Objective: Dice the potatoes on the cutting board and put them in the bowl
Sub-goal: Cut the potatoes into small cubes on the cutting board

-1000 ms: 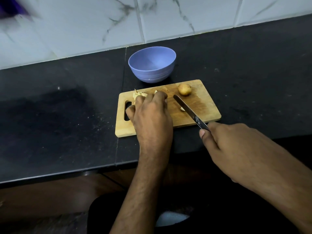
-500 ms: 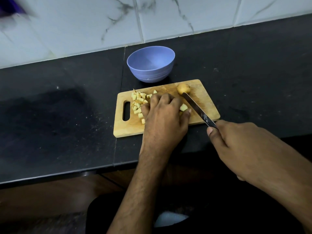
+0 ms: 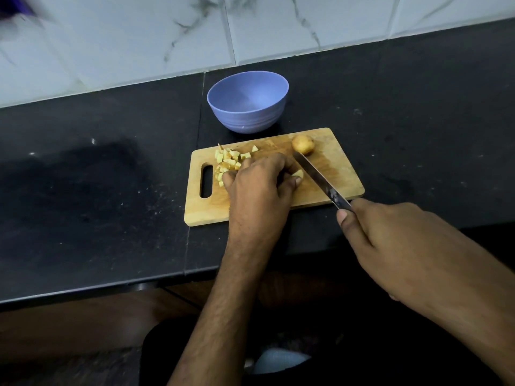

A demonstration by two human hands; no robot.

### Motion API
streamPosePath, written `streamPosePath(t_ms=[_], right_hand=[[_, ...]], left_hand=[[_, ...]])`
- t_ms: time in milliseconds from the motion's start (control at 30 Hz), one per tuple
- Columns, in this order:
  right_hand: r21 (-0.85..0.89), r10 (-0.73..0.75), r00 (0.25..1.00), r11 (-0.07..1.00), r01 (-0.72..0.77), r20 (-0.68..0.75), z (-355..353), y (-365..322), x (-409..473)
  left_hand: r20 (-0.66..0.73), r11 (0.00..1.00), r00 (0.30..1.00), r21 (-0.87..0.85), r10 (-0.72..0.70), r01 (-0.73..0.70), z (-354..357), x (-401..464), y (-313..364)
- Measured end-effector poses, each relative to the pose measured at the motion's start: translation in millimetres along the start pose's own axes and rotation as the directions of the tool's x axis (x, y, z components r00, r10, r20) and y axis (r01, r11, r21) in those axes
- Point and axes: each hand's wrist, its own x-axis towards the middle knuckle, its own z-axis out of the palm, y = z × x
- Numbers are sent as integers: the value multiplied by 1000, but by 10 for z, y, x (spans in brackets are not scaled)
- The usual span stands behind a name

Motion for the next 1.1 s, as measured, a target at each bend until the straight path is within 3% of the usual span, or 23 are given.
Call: streamPosePath(t_ms=[333, 700, 967, 1100], right_hand=[[-99, -47, 999, 994, 48, 18, 69, -38, 14], [-92, -12, 999, 996, 9, -35, 335, 93, 193], [-154, -14, 995, 988, 29, 101, 171, 37, 105], [-183, -7, 988, 982, 35, 152, 140, 41, 94]], left_hand=[[-58, 989, 998, -150, -6, -2, 26, -24, -71], [-35, 993, 999, -113, 27, -31, 11, -42, -40], [-63, 999, 998, -23, 21, -23, 13, -60, -12], [-179, 999, 983, -28, -49, 45, -5, -68, -26]])
